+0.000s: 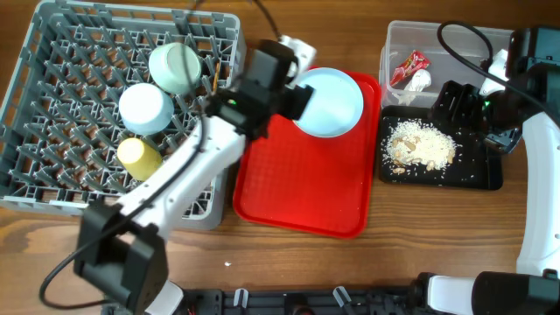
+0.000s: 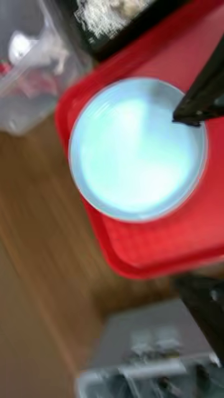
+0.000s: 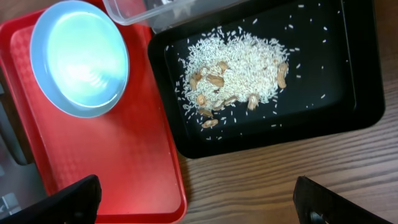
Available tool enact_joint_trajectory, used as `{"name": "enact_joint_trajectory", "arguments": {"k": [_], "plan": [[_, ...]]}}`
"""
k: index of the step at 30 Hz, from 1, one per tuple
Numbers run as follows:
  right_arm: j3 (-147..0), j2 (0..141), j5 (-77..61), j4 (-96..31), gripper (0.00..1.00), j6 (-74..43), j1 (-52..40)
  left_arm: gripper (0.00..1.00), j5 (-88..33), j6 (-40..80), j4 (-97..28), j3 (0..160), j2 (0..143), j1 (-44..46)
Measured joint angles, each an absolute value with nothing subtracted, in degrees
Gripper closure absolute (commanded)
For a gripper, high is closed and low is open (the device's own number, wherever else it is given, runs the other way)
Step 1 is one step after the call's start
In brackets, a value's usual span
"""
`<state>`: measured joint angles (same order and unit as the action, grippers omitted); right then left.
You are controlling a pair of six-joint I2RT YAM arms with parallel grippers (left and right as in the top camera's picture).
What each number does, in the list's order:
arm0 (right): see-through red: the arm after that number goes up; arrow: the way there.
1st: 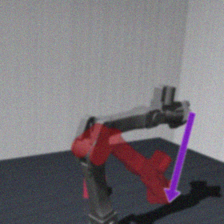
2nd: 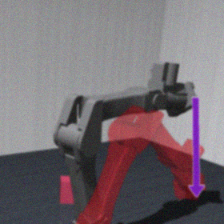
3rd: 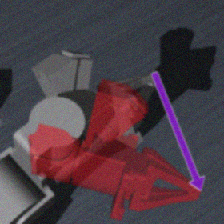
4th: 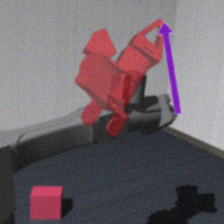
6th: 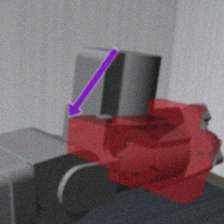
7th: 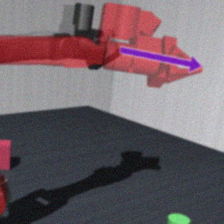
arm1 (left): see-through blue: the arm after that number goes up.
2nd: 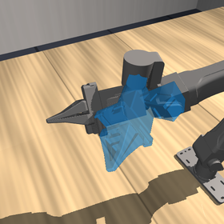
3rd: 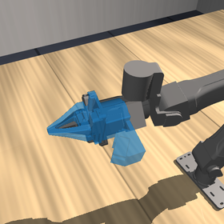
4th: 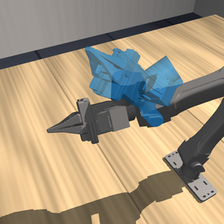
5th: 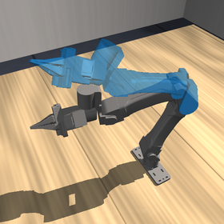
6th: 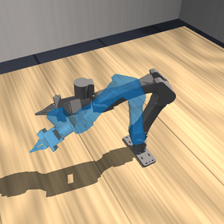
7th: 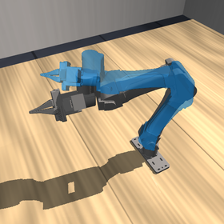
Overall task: Sort waste into correct bins and load items into the dishwasher rack
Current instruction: 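Reach the left gripper to the white plate and grip its rim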
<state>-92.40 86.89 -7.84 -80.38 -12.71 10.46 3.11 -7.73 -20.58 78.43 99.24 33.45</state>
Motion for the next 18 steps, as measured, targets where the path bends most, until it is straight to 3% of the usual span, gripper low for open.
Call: {"name": "enact_joint_trajectory", "arguments": {"k": [7, 18], "plan": [[-92.40, 86.89, -7.84, -80.31, 0.00, -12.71, 10.46, 0.12, 2.85, -9.23, -15.00, 78.65, 111.09, 40.27], [-92.40, 86.89, -7.84, -80.31, 0.00, -12.71, 10.46, 0.16, 2.46, -9.41, -17.96, 78.65, 118.45, 43.29]]}}
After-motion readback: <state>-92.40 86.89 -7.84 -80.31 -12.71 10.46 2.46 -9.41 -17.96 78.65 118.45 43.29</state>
